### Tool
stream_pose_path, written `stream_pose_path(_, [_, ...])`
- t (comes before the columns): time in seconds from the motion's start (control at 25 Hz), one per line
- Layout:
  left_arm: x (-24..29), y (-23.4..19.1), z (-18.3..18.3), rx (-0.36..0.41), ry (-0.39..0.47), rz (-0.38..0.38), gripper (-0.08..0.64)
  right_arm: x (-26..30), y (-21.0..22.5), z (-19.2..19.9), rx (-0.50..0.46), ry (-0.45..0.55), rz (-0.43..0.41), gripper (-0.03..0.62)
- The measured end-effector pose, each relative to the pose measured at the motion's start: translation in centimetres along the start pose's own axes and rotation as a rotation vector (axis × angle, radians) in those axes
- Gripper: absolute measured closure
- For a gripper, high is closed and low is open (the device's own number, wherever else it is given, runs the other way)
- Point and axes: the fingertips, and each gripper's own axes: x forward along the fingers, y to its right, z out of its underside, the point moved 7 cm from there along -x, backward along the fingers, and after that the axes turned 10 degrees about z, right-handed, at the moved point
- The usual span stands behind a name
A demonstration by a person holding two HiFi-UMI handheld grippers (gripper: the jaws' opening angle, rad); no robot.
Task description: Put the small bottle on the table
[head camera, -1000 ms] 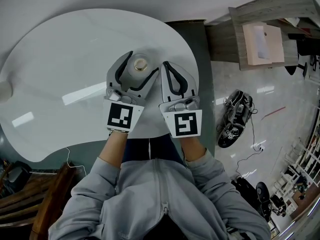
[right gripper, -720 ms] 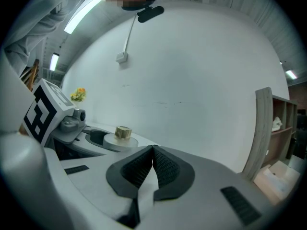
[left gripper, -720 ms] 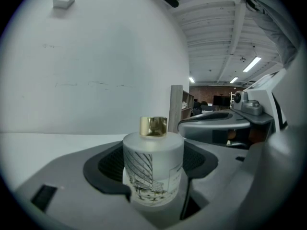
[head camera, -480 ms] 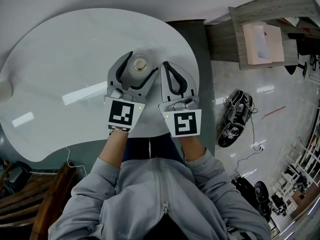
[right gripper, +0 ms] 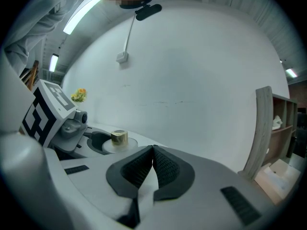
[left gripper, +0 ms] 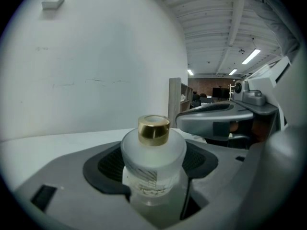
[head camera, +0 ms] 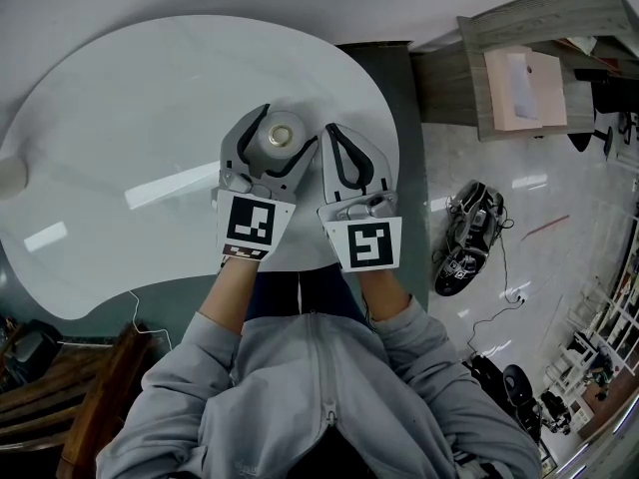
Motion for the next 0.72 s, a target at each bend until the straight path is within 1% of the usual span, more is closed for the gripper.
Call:
stream_pose_path(0.16, [0.3,0.0,0.2,0.003,-0.010,0.035,0.222,-0.1,0.0,-0.2,-0.010,0.001,-0.005,0.566])
stream_pose_path(0.24, [0.3,0.1,0.3,0.000,-0.020,0.052,0.195,-0.3,0.0,-0.5,-0.015,0.002,-0.002,0.566])
stream_pose_path(0.44, [-1.1,0.5,0.2,-0.028,-0.013,0.050,0.183,-1.3,0.1,-1.8,-0.040,0.012,0.002,0.566])
stream_pose_path(0.6, [-3.3,0.7,-0.9,-0.025,0.033,0.033,0.184,-2.4,0.1,-3.5,-0.068,0.029,-0.001,0.566])
stream_pose_path(0.72, [-5.0,0.8,-1.9,-0.049,0.093,0.030,0.184,-3.0,0.1,-4.9,-0.093,0.044,-0.002,0.566])
